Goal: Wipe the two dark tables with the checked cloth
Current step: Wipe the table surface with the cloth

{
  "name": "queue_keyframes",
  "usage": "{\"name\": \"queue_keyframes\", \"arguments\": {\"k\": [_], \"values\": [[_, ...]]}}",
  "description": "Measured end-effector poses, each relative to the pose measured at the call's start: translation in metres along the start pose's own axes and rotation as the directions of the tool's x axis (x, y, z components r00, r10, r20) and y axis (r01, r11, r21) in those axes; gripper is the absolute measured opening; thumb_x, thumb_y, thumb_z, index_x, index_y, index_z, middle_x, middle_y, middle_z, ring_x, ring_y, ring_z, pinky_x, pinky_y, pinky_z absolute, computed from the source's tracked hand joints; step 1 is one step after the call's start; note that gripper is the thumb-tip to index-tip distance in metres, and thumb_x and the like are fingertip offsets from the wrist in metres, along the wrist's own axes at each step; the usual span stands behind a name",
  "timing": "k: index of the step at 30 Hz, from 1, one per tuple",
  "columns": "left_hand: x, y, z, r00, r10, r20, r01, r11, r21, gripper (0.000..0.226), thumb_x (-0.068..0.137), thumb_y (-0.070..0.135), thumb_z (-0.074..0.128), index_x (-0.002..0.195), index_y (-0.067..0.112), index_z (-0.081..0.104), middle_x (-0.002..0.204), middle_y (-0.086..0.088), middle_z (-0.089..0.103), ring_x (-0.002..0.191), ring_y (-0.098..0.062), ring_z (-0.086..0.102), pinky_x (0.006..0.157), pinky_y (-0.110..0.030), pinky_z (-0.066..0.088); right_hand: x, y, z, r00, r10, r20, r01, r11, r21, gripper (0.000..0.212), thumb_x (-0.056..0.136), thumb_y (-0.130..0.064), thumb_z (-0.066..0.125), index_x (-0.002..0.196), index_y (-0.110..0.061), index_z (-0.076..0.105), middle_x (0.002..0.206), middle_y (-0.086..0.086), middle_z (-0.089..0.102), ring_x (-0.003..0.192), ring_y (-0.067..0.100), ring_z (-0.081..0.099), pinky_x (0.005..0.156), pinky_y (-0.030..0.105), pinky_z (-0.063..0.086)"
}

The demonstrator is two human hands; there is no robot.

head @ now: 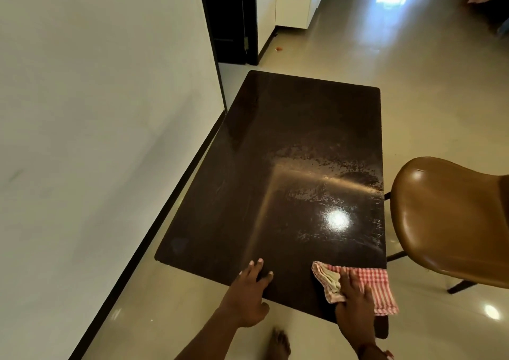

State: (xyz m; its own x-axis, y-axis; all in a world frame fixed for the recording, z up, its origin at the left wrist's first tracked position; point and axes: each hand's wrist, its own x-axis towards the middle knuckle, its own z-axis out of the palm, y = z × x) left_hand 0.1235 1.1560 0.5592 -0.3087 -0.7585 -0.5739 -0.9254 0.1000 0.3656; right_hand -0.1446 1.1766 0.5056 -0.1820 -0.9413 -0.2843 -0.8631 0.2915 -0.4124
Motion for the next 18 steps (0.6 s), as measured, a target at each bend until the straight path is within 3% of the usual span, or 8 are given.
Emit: {"name": "queue_keyframes", "arguments": {"k": [3,5,8,13,16,18], "values": [[-0.002,-0.004,-0.001,0.998,0.008,-0.063,-0.011,0.999,-0.04,0.068,0.092,0.03,0.051,0.153,0.033,0.019,0.164,0.004,0.001,0.151,-0.019,0.0,0.12,-0.041,0.023,-0.006,-0.006,0.0,1.0,0.01,0.021,-0.01,1.0,0.0,0.063,0.074,0.001,0.062,0.136,-0.005,0.048,0.138,0.019,0.051,0.136,0.036,0.039,0.116,0.052,0.015],[-0.004,-0.007,-0.003,0.993,0.014,-0.118,-0.021,0.998,-0.057,0.065,0.094,0.027,0.049,0.153,0.032,0.021,0.163,0.005,0.006,0.15,-0.016,0.006,0.119,-0.038,0.026,-0.008,-0.013,-0.002,0.999,0.037,0.012,-0.037,0.999,0.023,0.063,0.076,0.003,0.06,0.137,-0.004,0.047,0.14,0.02,0.048,0.138,0.036,0.035,0.117,0.05,0.011],[-0.006,-0.017,-0.008,0.982,0.004,-0.189,-0.017,0.998,-0.067,0.061,0.096,0.025,0.047,0.152,0.029,0.024,0.162,0.006,0.011,0.149,-0.015,0.01,0.119,-0.035,0.025,-0.012,-0.02,0.0,0.999,0.053,-0.009,-0.053,0.998,0.035,0.061,0.075,-0.004,0.052,0.136,-0.002,0.047,0.141,0.022,0.047,0.137,0.038,0.035,0.116,0.052,0.011],[-0.011,-0.06,-0.018,0.965,-0.03,-0.261,0.022,0.999,-0.035,0.06,0.097,0.027,0.047,0.152,0.027,0.025,0.163,0.004,0.011,0.15,-0.015,0.009,0.119,-0.033,0.02,-0.016,-0.045,0.01,0.992,0.118,-0.04,-0.115,0.99,0.077,0.065,0.075,0.008,0.062,0.137,-0.001,0.045,0.143,0.023,0.043,0.139,0.038,0.032,0.117,0.053,0.011],[-0.015,-0.093,-0.032,0.952,-0.078,-0.295,0.067,0.997,-0.049,0.06,0.096,0.027,0.049,0.152,0.026,0.026,0.163,0.003,0.012,0.15,-0.016,0.009,0.12,-0.034,0.022,-0.02,-0.069,0.022,0.994,0.104,-0.036,-0.1,0.992,0.08,0.061,0.077,-0.004,0.053,0.137,-0.001,0.045,0.142,0.024,0.044,0.138,0.038,0.033,0.117,0.052,0.01],[-0.019,-0.117,-0.04,0.939,-0.11,-0.325,0.093,0.993,-0.068,0.059,0.095,0.027,0.051,0.151,0.025,0.029,0.162,0.001,0.016,0.149,-0.017,0.013,0.119,-0.034,0.025,-0.02,-0.086,0.032,0.996,0.091,-0.01,-0.09,0.994,0.065,0.069,0.07,-0.013,0.041,0.138,-0.001,0.045,0.142,0.023,0.045,0.139,0.038,0.033,0.117,0.051,0.009]]}}
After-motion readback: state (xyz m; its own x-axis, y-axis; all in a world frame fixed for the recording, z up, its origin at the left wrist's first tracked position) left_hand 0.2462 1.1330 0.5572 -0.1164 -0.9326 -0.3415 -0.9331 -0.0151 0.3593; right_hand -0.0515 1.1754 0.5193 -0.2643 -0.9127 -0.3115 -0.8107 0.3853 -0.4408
